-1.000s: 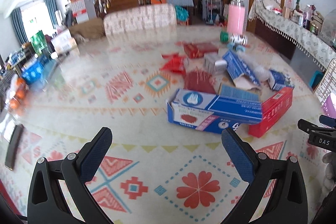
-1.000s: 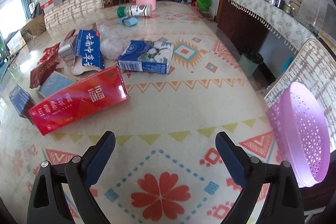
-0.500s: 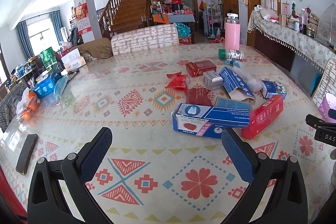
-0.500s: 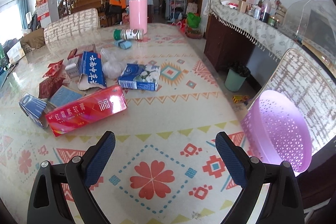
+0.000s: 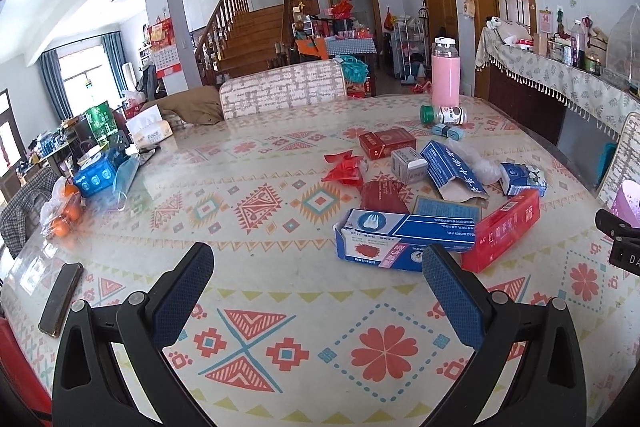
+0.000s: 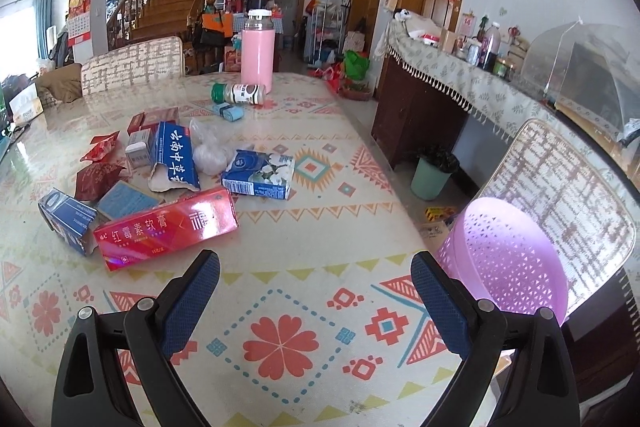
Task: Collect trash
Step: 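Move both tools toward the blue-white toothpaste box and red box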
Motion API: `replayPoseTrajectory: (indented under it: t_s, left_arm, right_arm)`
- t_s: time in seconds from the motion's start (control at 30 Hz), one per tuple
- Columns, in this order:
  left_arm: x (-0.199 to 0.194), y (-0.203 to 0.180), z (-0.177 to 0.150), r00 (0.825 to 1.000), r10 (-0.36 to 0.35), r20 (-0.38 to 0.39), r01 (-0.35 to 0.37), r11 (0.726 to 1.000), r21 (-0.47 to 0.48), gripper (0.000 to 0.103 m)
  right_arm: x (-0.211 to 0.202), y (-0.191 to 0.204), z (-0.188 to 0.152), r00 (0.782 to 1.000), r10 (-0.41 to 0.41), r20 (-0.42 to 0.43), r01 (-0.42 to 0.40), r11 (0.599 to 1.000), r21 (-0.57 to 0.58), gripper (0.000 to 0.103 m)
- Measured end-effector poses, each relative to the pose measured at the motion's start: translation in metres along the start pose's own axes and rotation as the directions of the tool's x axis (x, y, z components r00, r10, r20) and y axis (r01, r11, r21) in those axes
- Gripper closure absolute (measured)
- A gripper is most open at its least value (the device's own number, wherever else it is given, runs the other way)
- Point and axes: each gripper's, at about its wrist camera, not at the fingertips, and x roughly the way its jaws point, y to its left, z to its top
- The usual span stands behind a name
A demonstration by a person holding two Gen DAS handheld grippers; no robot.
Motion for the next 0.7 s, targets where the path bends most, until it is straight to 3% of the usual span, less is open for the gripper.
replayPoseTrajectory:
  t_s: [0.7]
  left_arm:
    - [-0.013, 0.008, 0.001, 0.998, 0.050, 0.023, -0.050, 0.999, -0.004, 0.000]
  right_arm:
    - [-0.015, 0.005, -0.003, 1.000, 0.005, 0.026, -0.005, 1.000, -0.009, 0.005]
